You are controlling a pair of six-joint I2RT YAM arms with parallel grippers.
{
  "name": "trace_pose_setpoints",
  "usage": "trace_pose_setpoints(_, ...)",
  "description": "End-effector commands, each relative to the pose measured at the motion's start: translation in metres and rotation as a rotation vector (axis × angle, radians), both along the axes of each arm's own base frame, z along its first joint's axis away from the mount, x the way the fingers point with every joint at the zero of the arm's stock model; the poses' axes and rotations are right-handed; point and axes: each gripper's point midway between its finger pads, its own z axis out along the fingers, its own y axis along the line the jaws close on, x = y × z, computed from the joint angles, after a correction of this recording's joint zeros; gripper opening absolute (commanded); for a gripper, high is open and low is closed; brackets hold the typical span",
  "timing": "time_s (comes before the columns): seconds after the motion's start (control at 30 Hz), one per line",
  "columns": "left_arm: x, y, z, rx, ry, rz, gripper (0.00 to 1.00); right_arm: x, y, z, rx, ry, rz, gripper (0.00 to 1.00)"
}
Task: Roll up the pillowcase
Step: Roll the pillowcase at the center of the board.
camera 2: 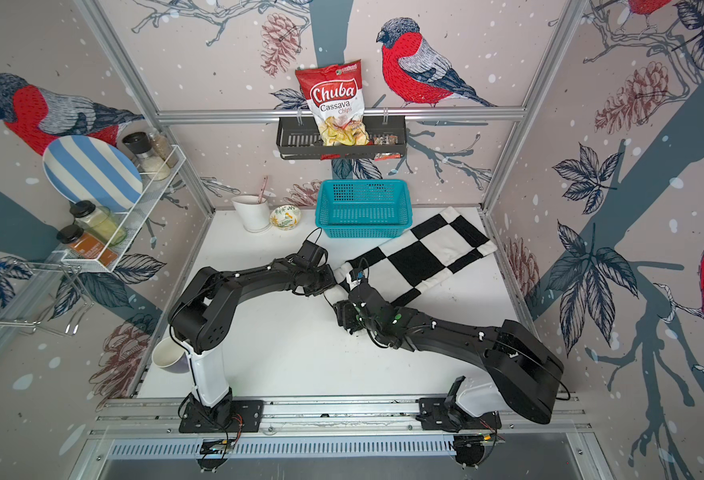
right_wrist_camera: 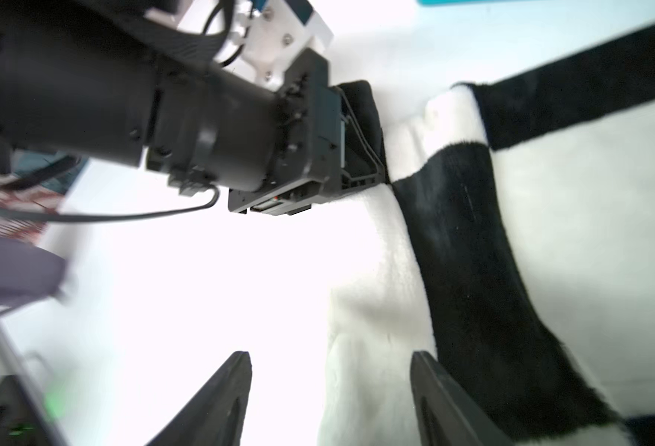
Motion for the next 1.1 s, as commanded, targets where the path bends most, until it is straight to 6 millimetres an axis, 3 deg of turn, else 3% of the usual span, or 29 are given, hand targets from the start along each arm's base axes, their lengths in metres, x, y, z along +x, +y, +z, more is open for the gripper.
trace_pose_setpoints(0.0,-0.007,0.005,-0.008,0.044,0.023,-0.014,0.36,0.002,-0.003,-0.004,-0.136,-0.085,0.043,0.67)
trace_pose_setpoints(0.27,-0.009,0.005,-0.010,0.048,0.031,-0.020,0.38,0.000,0.013,-0.040,-0.201,-0.020,0.158,0.66)
trace_pose_setpoints(0.43,-0.010,0.005,-0.011,0.051,0.032,-0.026,0.40,0.002,0.004,-0.062,-0.278,0.000,0.139,0.69)
trace_pose_setpoints(0.6,-0.009,0.004,-0.010,0.048,0.029,-0.032,0.41,-0.016,-0.005,-0.101,-0.376,0.035,0.168,0.72)
trace_pose_setpoints(0.73,-0.010,0.004,-0.011,0.051,0.033,-0.037,0.42,-0.020,-0.012,-0.118,-0.467,0.001,0.135,0.69)
trace_pose_setpoints(0.8,-0.010,0.004,-0.011,0.054,0.032,-0.038,0.43,-0.017,-0.015,-0.121,-0.520,-0.024,0.108,0.62)
trace_pose_setpoints(0.83,-0.009,0.005,-0.010,0.055,0.029,-0.038,0.44,-0.017,-0.016,-0.123,-0.543,-0.033,0.102,0.53)
trace_pose_setpoints(0.93,-0.007,0.006,-0.006,0.062,0.020,-0.039,0.45,-0.021,-0.009,-0.122,-0.532,-0.032,0.111,0.09)
trace_pose_setpoints(0.97,-0.007,0.007,-0.004,0.070,0.018,-0.040,0.46,-0.022,-0.006,-0.121,-0.513,-0.020,0.110,0.00)
trace_pose_setpoints(1.07,0.002,0.011,0.013,0.101,-0.024,-0.038,0.56,-0.031,0.013,-0.109,-0.379,0.038,0.131,0.00)
